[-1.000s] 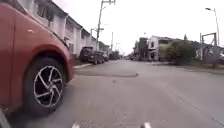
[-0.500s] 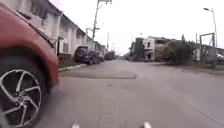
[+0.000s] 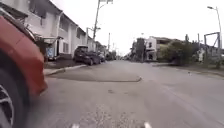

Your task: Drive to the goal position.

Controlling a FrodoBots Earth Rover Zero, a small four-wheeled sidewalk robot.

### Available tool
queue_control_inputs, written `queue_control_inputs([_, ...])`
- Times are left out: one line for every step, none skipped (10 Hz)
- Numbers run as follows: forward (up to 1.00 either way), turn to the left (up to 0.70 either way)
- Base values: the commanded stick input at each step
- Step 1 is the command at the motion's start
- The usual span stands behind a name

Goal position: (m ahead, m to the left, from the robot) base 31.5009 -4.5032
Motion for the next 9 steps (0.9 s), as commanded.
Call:
queue_control_inputs([0.70, 0.16])
queue_control_inputs([0.70, 0.23])
queue_control_inputs([0.70, 0.34])
queue_control_inputs([0.70, 0.26])
queue_control_inputs([0.70, 0.08])
queue_control_inputs([0.70, 0.02])
queue_control_inputs([0.70, 0.00])
queue_control_inputs([0.70, 0.13])
queue_control_inputs([0.70, 0.04])
